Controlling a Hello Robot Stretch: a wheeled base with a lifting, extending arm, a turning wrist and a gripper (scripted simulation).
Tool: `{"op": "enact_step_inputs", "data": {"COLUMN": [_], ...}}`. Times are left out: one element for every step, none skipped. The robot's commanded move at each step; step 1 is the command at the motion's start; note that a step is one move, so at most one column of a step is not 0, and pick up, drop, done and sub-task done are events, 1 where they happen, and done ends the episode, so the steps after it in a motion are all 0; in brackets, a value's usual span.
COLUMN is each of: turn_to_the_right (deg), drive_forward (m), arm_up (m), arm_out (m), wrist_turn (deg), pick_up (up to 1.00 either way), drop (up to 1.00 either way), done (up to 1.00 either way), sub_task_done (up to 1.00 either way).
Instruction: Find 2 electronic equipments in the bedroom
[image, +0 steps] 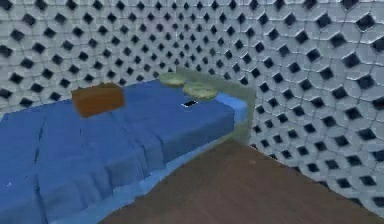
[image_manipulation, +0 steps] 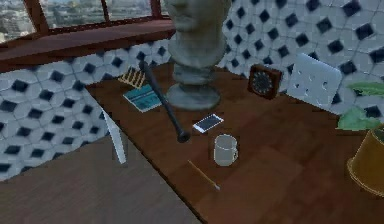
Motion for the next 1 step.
{"op": "enact_step_inputs", "data": {"turn_to_the_right": [0.0], "drive_forward": [1.0], "arm_up": [0.0], "arm_out": [0.0], "wrist_turn": [0.0], "pick_up": [0.0], "drop": [0.0], "done": [0.0], "sub_task_done": [0.0]}}
